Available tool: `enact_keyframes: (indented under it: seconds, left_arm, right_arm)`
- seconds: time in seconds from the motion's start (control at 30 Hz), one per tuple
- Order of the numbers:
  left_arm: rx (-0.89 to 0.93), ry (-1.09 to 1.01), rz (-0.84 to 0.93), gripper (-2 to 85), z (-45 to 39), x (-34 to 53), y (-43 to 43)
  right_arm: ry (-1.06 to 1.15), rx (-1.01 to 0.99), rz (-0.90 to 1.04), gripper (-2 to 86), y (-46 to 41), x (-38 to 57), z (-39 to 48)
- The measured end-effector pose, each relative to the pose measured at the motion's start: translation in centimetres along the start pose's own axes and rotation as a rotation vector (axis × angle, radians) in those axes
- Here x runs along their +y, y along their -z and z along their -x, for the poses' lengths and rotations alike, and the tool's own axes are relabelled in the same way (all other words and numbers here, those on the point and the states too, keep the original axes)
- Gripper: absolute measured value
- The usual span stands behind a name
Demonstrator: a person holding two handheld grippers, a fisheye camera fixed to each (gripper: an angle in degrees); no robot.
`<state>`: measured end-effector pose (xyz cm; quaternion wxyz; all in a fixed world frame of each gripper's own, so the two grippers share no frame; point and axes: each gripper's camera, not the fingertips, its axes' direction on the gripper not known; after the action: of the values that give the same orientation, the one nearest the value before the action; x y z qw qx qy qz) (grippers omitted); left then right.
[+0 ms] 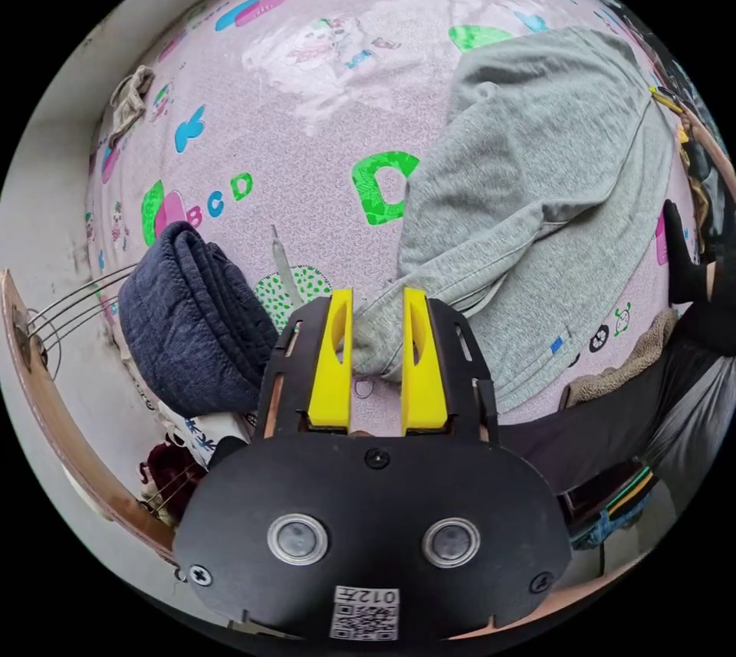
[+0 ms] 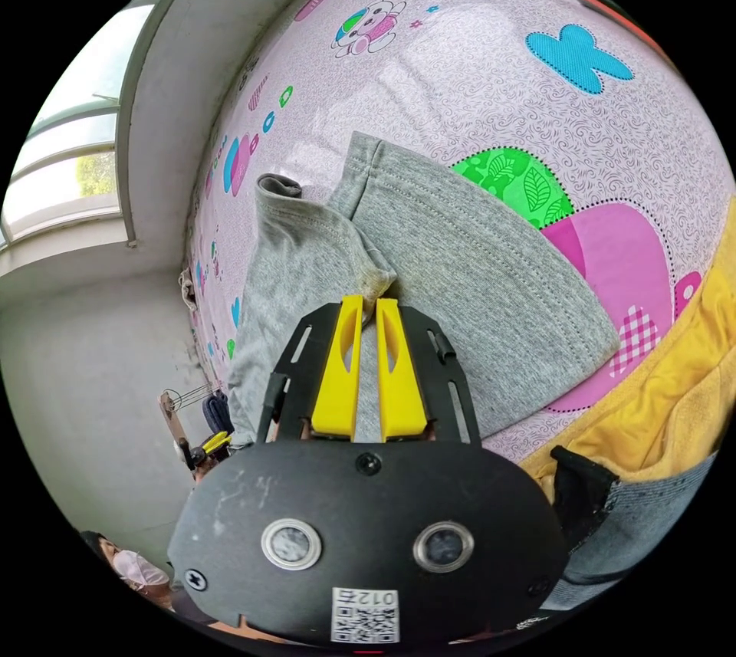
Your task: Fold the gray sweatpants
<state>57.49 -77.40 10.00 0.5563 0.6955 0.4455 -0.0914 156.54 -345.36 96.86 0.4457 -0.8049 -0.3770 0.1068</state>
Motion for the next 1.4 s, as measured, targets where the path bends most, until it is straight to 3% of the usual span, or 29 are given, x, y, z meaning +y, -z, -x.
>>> enact_keyframes:
  seconds: [0.17, 0.43, 0.6, 0.77, 0.9, 1.0, 1.1, 1.27, 1.4]
  left_arm:
    - [0.130, -0.135, 0.100, 5.0, -1.1, 1.2, -1.3]
    - [0.032, -0.147, 0.046, 0.4, -4.7, 5.4, -1.5]
    - [-0.101, 0.051, -0.125, 0.0, -3.5, 7.5, 1.6]
    - [-0.178, 0.469, -0.388, -0.1, 2.2, 9.1, 9.0]
    - [-0.248, 0.539, -0.475, -0.1, 2.2, 11.0, 12.4]
    - [-0.245, 0.431, -0.510, -0.1, -0.7, 12.9, 13.0]
    - [-0.275, 0.173, -0.360, -0.1, -6.7, 13.1, 10.0]
    - [-0.196, -0.172, -0.053, -0.1, -16.3, 11.1, 0.1]
    - [-0.159, -0.226, 0.056, -0.1, -18.3, 9.1, -4.0]
  right_arm:
    - [0.004, -0.004, 0.011, 0.7, 0.4, 1.5, -1.0]
    - [0.034, 0.006, -0.025, 0.5, 1.4, 5.0, -1.8]
    - [0.092, -0.124, -0.112, 0.2, 4.1, 6.0, 1.0]
    - [0.282, -0.171, -0.228, 0.0, 8.5, 5.9, 9.9]
    - [0.465, -0.215, -0.353, -0.1, 14.1, 7.5, 15.9]
    - [0.527, -0.188, -0.361, 0.0, 16.9, 8.8, 16.3]
    - [0.506, -0.108, -0.322, 0.0, 17.4, 9.9, 13.2]
    - [0.258, -0.068, -0.226, 0.0, 14.1, 11.5, 2.1]
    - [0.071, -0.074, -0.146, 0.0, 9.9, 13.0, -5.8]
